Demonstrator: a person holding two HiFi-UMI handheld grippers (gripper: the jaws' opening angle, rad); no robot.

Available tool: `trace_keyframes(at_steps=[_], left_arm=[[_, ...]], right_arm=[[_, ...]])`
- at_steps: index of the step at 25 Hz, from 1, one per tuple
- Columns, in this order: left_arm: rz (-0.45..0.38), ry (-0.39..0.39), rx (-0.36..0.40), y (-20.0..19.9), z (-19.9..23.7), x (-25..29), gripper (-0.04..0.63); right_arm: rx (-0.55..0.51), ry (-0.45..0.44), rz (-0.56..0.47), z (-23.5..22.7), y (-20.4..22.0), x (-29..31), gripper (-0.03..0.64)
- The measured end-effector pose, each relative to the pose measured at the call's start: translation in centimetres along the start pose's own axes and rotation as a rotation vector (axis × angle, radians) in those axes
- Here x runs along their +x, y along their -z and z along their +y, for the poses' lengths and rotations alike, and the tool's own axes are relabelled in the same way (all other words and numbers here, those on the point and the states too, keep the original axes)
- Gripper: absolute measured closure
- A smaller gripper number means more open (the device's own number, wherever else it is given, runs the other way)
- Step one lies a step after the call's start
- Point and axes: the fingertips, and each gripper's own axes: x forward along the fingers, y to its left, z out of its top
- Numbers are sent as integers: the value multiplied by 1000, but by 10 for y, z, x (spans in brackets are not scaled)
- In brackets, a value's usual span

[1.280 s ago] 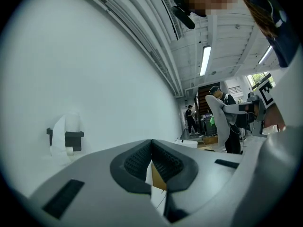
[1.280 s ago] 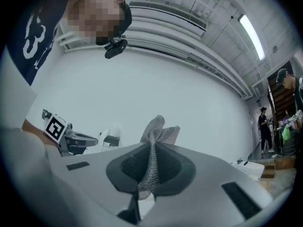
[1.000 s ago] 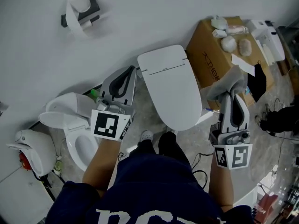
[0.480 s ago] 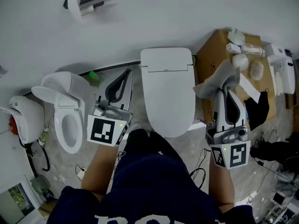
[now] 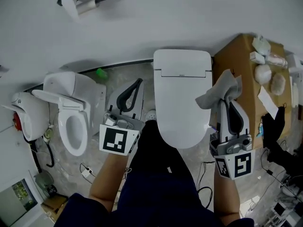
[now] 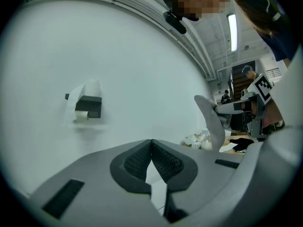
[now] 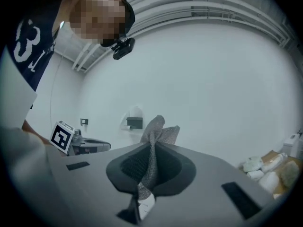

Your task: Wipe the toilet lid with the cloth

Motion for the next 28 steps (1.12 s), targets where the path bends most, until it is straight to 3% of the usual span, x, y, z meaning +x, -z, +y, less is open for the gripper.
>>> trace_keyframes(at_steps=[8,14,21,28], left_arm=[[82,32,-27,88,53,60,582],[108,102,-36,161,65,98,582],[162,81,-65,251,76,119,581],[204,57,-123,305,87,116,581]], right_arm=[[36,-32,155,7,111,84,580],[121,-126,332,17,230,140,580],[181,-173,550,34,376,178,580],[180,-179,689,55,478,215,578]])
